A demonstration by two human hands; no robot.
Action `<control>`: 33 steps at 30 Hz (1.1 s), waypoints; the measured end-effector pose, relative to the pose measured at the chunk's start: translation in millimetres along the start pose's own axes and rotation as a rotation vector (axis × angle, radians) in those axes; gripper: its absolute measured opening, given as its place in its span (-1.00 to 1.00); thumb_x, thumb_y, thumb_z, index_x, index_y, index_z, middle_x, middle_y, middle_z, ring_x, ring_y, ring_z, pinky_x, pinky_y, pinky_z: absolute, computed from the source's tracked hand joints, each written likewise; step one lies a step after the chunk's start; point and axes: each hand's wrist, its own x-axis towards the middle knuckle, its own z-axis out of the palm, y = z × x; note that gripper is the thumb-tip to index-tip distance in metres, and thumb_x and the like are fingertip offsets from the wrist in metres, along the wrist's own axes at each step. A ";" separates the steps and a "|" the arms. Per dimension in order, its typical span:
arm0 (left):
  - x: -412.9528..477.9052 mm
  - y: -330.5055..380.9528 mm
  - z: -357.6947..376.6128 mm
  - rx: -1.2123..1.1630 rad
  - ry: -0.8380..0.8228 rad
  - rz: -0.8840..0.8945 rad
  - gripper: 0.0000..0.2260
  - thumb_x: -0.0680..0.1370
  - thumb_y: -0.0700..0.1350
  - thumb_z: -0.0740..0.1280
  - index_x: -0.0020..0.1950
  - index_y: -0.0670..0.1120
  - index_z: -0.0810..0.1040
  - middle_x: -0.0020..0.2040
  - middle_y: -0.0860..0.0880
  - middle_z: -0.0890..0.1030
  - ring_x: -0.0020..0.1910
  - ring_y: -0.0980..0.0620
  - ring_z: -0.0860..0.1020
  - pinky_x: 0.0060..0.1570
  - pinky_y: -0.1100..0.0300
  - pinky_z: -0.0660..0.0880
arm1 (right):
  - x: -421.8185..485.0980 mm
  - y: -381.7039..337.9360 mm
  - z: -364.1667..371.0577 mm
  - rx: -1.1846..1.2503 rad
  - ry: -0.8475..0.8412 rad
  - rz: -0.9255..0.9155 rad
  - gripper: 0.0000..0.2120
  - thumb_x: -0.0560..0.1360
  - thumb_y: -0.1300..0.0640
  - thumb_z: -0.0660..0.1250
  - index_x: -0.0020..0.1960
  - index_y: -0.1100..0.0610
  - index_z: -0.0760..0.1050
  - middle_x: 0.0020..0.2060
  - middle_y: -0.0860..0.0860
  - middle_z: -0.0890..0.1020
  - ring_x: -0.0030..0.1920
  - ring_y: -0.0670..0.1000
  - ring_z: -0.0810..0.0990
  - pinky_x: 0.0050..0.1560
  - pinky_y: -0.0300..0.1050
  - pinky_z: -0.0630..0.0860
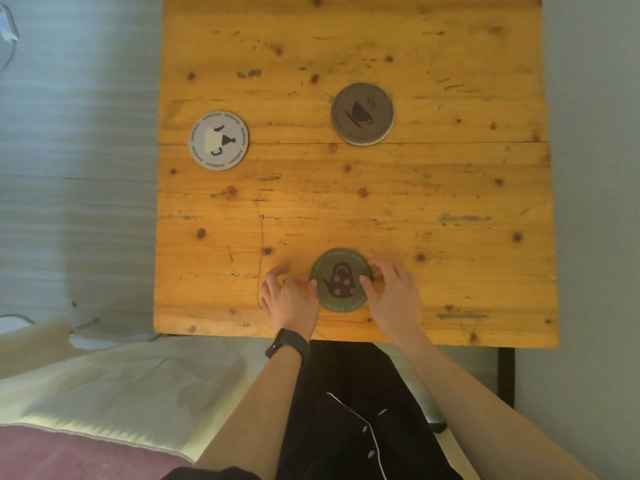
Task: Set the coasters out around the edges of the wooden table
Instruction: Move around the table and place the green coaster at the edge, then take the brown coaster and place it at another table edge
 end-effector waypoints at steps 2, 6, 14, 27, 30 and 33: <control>0.8 0.7 -0.7 -0.005 -0.004 -0.008 -0.86 0.52 0.02 0.37 -0.04 -0.01 0.65 0.37 0.01 0.32 0.37 -0.08 0.22 0.38 -0.09 0.21 | 0.6 0.9 0.0 0.009 -0.005 0.002 -0.73 0.54 -0.14 0.30 0.23 -0.18 0.44 -0.07 -0.16 0.54 0.04 -0.03 0.45 0.04 -0.04 0.48; 2.8 4.0 -1.5 -0.006 -0.027 -0.026 -0.89 0.52 0.02 0.35 -0.07 0.02 0.63 0.37 0.02 0.31 0.38 -0.08 0.20 0.39 -0.08 0.21 | 2.7 1.9 0.8 0.002 -0.010 0.003 -0.73 0.53 -0.16 0.28 0.21 -0.21 0.41 -0.07 -0.17 0.54 0.03 -0.03 0.45 0.03 -0.01 0.49; 1.6 3.3 0.9 0.037 -0.004 -0.007 -0.85 0.52 0.02 0.34 -0.03 -0.01 0.63 0.34 -0.01 0.32 0.36 -0.10 0.21 0.36 -0.12 0.24 | 2.6 0.8 1.4 -0.019 -0.012 -0.002 -0.73 0.51 -0.16 0.27 0.20 -0.21 0.39 -0.09 -0.16 0.53 0.02 -0.03 0.47 0.05 -0.02 0.48; 80.4 97.1 -18.8 0.095 -0.096 0.405 -0.67 0.54 -0.04 0.27 0.31 0.01 0.45 0.43 -0.05 0.33 0.39 -0.15 0.27 0.33 -0.12 0.33 | 84.4 -19.4 -73.9 0.130 -0.064 0.018 -0.70 0.55 -0.20 0.26 0.23 -0.12 0.44 -0.06 -0.24 0.53 -0.01 -0.07 0.56 -0.12 -0.16 0.46; 118.8 129.3 -18.8 0.142 -0.090 0.499 -0.58 0.56 -0.01 0.26 0.42 -0.04 0.35 0.49 -0.09 0.28 0.43 -0.17 0.25 0.35 -0.12 0.32 | 147.3 -47.8 -90.9 0.131 0.007 -0.001 -0.60 0.55 -0.20 0.26 0.31 -0.05 0.41 0.08 -0.13 0.55 0.11 0.01 0.57 -0.01 -0.06 0.50; 157.1 148.3 -15.7 0.223 -0.071 0.538 -0.47 0.58 0.04 0.22 0.52 -0.05 0.20 0.56 -0.08 0.17 0.51 -0.14 0.13 0.44 -0.15 0.19 | 202.7 -70.2 -95.5 0.056 0.004 0.000 -0.45 0.56 -0.24 0.22 0.44 0.01 0.31 0.33 0.01 0.46 0.28 0.10 0.48 0.19 0.06 0.50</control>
